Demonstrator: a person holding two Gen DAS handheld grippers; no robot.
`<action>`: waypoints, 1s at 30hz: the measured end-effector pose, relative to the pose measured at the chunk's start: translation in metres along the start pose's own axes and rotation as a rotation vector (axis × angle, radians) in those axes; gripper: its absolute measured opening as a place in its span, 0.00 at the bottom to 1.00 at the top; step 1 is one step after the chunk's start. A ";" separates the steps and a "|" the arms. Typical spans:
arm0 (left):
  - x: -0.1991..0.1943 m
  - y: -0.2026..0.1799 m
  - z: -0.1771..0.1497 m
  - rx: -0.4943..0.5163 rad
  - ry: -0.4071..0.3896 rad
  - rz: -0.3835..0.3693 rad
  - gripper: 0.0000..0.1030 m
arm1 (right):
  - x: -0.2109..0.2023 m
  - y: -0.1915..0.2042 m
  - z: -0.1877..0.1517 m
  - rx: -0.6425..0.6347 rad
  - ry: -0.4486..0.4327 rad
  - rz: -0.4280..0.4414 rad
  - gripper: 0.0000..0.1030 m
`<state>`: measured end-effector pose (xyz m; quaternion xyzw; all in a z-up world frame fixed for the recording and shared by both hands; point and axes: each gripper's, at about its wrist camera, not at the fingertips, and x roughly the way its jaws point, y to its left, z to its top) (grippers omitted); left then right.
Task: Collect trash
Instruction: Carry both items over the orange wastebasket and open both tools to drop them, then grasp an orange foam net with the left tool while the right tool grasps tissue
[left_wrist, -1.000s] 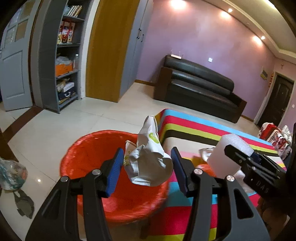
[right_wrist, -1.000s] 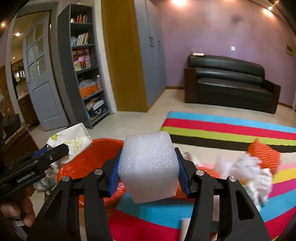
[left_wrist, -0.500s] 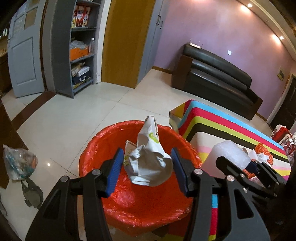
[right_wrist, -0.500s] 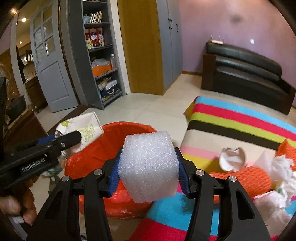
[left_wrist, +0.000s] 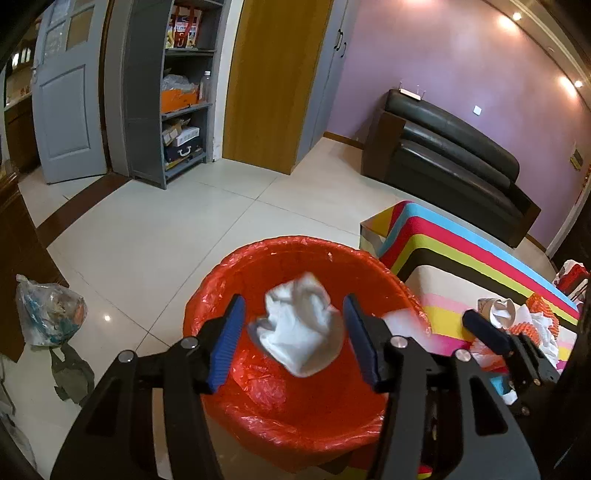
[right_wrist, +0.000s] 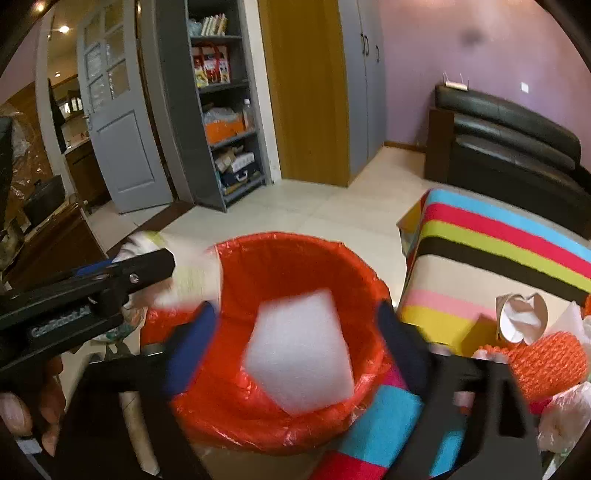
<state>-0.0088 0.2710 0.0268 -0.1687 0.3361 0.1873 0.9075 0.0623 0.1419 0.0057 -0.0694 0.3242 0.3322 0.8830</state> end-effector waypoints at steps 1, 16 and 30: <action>0.000 0.001 0.000 -0.005 -0.001 -0.001 0.59 | 0.000 0.001 0.000 -0.015 0.001 0.000 0.83; -0.014 -0.021 -0.004 0.034 -0.055 -0.031 0.60 | -0.054 -0.039 -0.010 -0.018 -0.078 -0.099 0.83; -0.023 -0.070 -0.021 0.120 -0.075 -0.109 0.60 | -0.109 -0.090 -0.030 -0.009 -0.124 -0.212 0.83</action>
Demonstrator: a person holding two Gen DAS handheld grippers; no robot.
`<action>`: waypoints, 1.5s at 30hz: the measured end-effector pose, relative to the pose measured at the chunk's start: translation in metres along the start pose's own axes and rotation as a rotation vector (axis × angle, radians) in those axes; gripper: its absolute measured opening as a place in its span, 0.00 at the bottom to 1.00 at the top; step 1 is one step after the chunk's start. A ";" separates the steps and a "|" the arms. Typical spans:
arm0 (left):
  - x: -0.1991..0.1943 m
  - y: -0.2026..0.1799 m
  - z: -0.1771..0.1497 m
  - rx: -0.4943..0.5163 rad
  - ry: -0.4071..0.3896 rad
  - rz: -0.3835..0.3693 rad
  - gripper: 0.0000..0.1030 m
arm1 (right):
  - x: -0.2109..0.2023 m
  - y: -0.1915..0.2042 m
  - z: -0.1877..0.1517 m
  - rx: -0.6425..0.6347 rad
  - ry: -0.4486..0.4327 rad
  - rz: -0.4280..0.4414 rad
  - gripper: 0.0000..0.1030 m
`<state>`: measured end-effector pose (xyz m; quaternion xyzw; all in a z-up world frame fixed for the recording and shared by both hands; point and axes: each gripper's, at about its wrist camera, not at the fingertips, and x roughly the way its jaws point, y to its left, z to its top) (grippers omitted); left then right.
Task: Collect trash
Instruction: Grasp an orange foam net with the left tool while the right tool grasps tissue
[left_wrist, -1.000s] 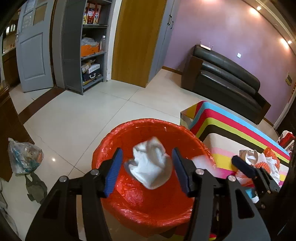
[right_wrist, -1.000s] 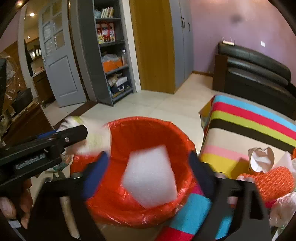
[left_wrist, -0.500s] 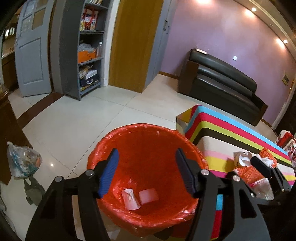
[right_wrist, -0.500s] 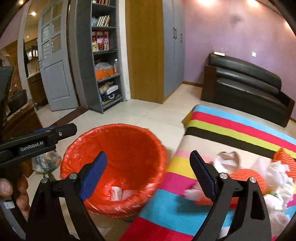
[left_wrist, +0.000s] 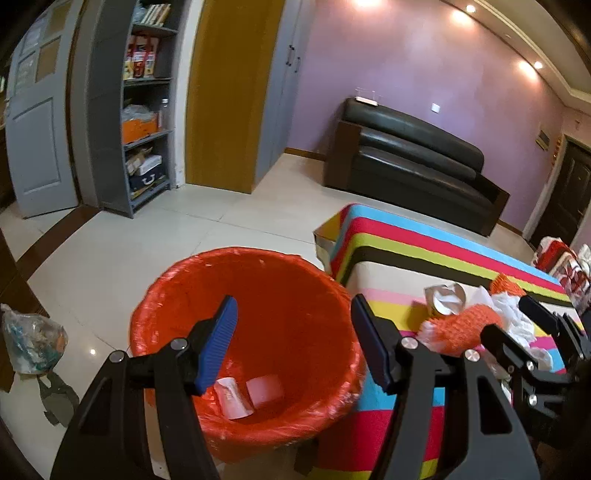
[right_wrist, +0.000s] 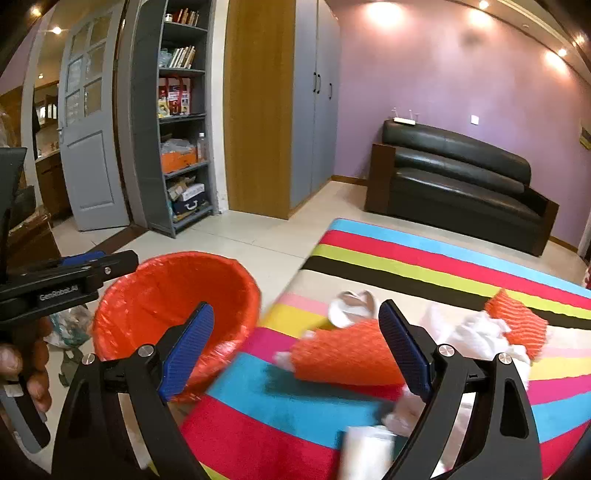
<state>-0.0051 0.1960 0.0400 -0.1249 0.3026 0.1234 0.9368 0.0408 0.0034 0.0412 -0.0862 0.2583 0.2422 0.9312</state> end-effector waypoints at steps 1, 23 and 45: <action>0.000 -0.004 -0.002 0.011 0.002 -0.006 0.60 | -0.002 -0.005 -0.002 -0.002 0.002 -0.008 0.83; 0.008 -0.078 -0.033 0.141 0.051 -0.144 0.61 | 0.002 -0.073 -0.038 -0.009 0.103 -0.120 0.83; 0.055 -0.147 -0.034 0.274 0.073 -0.266 0.68 | 0.019 -0.110 -0.068 0.046 0.223 -0.110 0.63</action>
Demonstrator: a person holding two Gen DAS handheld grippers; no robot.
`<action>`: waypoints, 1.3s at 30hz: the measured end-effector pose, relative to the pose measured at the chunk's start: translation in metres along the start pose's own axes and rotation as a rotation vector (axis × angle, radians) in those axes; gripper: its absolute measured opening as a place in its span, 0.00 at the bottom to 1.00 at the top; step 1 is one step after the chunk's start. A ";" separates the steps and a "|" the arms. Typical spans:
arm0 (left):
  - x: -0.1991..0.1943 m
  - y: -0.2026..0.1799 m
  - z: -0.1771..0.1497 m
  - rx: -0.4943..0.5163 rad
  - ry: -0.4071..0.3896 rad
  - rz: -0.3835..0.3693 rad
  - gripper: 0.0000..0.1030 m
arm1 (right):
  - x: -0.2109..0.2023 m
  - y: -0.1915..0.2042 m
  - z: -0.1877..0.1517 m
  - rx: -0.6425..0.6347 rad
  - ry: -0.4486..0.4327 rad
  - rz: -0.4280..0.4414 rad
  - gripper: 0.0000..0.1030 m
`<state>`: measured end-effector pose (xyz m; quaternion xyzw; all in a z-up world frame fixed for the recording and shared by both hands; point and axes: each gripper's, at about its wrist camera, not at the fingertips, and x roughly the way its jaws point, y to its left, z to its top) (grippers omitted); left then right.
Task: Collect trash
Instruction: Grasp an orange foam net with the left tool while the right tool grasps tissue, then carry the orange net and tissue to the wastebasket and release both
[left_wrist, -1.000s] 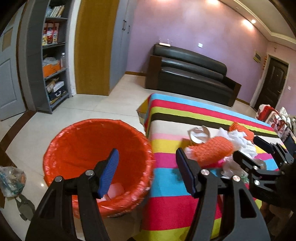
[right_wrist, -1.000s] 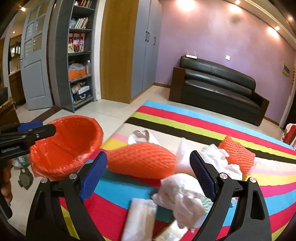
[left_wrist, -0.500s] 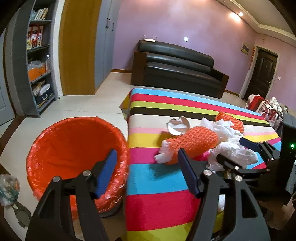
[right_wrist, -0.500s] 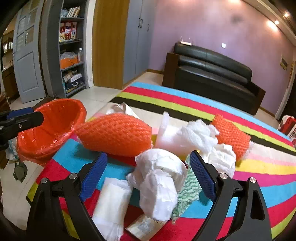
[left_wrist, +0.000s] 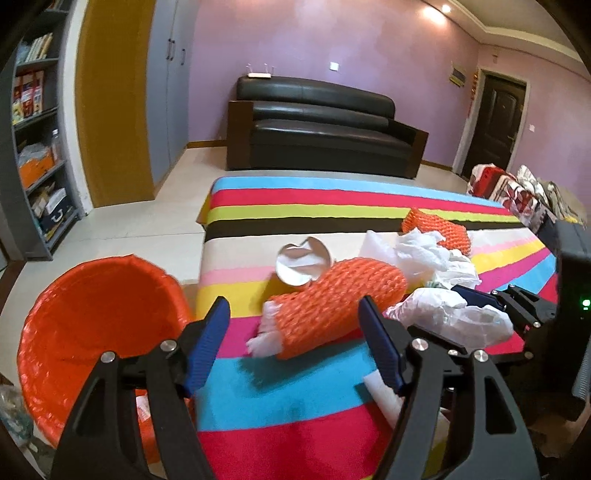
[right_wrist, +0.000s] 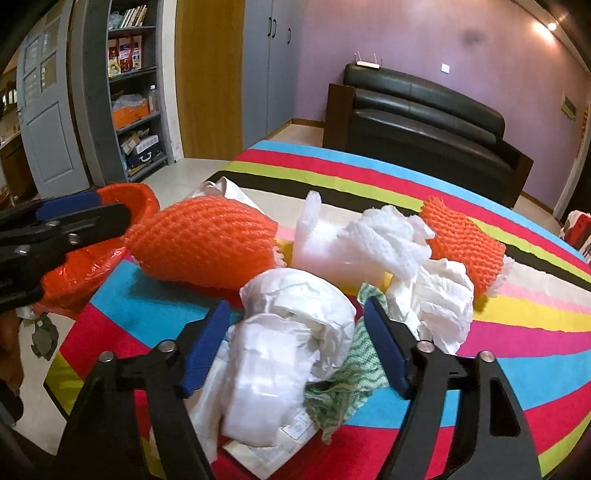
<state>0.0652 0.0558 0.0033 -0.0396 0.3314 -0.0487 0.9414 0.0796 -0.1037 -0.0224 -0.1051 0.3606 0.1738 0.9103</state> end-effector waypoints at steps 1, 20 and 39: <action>0.005 -0.003 0.001 0.008 0.007 -0.003 0.68 | 0.000 -0.002 -0.001 -0.001 0.001 -0.002 0.62; 0.042 -0.033 -0.006 0.108 0.104 -0.056 0.21 | -0.013 -0.024 -0.002 0.028 -0.006 0.031 0.39; 0.005 -0.024 0.007 0.028 -0.015 -0.125 0.21 | -0.039 -0.033 0.017 0.070 -0.106 -0.003 0.39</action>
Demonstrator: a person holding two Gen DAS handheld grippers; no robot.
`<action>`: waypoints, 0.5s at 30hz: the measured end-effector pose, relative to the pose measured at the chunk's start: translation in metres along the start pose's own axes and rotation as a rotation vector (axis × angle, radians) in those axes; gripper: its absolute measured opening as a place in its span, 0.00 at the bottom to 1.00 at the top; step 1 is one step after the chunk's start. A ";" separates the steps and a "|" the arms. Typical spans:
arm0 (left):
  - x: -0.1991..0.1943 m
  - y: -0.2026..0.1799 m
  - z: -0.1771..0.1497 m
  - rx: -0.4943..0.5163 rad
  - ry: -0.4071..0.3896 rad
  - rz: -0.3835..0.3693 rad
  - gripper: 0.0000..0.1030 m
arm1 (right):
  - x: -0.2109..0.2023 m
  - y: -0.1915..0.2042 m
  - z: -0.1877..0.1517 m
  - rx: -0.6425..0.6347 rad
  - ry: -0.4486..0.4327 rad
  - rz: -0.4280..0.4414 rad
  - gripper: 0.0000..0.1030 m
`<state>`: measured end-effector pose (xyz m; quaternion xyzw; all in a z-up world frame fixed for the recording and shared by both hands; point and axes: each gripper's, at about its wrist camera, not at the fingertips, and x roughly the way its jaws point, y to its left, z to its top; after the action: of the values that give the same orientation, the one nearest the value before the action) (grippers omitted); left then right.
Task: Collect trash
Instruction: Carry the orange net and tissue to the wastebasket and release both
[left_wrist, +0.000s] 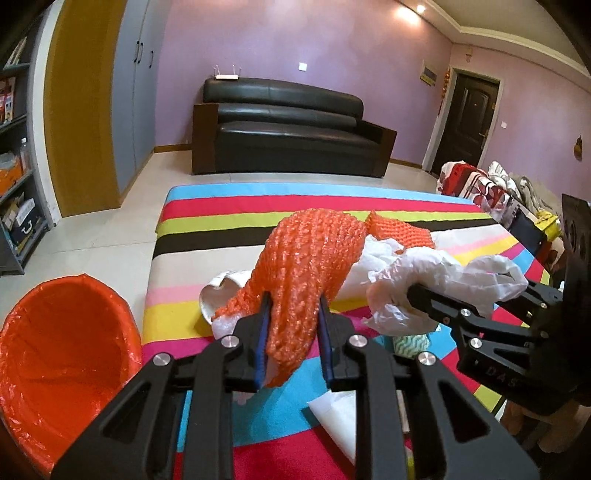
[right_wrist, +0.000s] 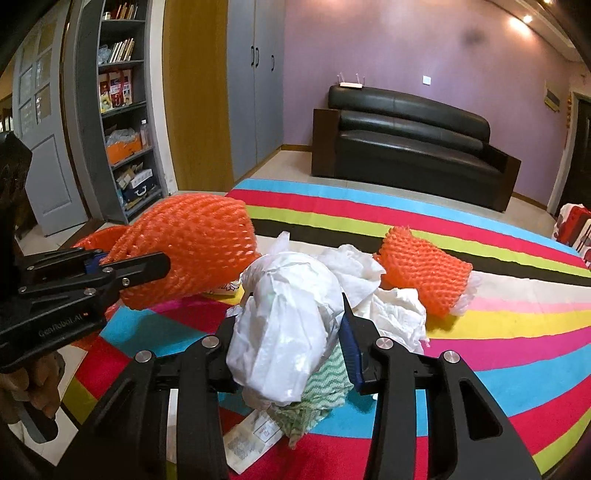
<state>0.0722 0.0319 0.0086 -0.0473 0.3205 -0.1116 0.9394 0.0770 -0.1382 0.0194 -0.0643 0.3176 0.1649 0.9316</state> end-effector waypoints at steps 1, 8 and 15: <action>-0.001 0.000 0.000 -0.002 -0.002 0.000 0.21 | 0.000 -0.001 0.001 0.002 -0.003 -0.002 0.39; -0.009 0.002 0.003 -0.011 -0.026 0.005 0.21 | 0.000 0.000 0.005 0.014 -0.023 -0.007 0.39; -0.014 0.006 0.007 -0.023 -0.047 0.011 0.21 | 0.000 0.003 0.011 0.017 -0.041 -0.006 0.39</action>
<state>0.0669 0.0411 0.0214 -0.0592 0.2999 -0.1016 0.9467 0.0820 -0.1325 0.0276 -0.0540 0.2995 0.1609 0.9389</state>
